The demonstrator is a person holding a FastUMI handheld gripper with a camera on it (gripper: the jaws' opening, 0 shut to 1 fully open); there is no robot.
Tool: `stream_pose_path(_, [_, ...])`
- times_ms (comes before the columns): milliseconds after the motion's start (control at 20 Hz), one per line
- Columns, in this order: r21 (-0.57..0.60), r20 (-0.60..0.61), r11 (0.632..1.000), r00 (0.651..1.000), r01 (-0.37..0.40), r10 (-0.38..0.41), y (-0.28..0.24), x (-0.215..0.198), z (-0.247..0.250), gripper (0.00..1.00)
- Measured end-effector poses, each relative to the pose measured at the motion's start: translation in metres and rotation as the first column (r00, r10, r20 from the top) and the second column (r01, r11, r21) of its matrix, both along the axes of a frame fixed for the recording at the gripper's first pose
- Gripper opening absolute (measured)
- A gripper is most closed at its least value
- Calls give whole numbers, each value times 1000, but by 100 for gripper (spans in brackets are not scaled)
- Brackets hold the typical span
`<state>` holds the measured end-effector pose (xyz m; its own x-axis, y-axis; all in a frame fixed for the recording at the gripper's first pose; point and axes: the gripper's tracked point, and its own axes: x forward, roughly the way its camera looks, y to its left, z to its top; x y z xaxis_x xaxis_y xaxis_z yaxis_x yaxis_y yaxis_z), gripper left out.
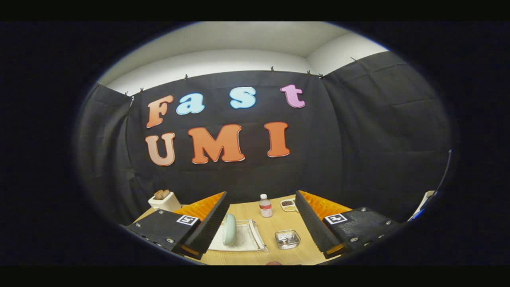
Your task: Take the plate from the dish rack, then take the spoon from the basket and place it into the plate.
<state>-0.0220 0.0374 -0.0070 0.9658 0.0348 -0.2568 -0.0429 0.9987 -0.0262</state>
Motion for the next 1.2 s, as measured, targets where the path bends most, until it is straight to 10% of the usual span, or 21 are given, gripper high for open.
stream_pose_path(1200, [-11, -243, 998, 968, -58, 54, 48, -7, -92, 99])
